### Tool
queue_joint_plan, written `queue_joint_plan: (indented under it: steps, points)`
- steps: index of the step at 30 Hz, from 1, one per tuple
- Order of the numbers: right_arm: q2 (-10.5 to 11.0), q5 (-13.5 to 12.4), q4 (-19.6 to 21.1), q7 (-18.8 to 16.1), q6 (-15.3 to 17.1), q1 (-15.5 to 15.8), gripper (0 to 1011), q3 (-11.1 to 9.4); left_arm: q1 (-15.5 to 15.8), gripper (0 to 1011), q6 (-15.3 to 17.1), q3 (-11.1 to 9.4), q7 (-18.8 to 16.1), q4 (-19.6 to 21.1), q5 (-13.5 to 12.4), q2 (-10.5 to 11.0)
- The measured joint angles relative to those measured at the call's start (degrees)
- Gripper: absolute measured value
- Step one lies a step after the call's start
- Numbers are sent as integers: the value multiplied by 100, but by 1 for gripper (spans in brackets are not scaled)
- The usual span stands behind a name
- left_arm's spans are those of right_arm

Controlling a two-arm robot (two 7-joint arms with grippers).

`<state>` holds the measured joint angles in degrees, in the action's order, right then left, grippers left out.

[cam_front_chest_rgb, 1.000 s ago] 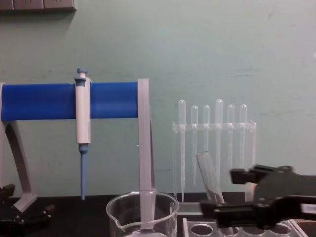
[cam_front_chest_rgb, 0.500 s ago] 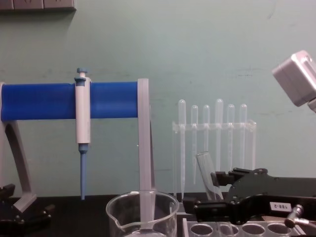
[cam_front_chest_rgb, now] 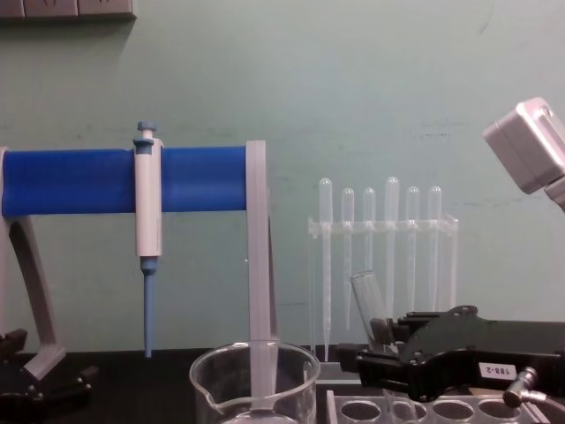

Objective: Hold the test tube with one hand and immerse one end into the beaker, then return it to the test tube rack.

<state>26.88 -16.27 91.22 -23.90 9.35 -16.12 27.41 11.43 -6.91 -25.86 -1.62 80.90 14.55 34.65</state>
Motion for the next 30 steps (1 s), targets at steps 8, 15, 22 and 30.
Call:
queue_joint_plan:
  steps: [8,15,22,30]
  points:
    - [-38,-37,98,-50,29,93,257,-135,0,1000,0,0,0,0,0,0]
    - [-46,-403,399,-68,55,318,228,-427,0,1000,0,0,0,0,0,0]
    - [-38,-790,828,73,1,564,228,-760,0,1000,0,0,0,0,0,0]
    - [-36,-1075,1231,332,-68,703,227,-1003,0,1000,0,0,0,0,0,0]
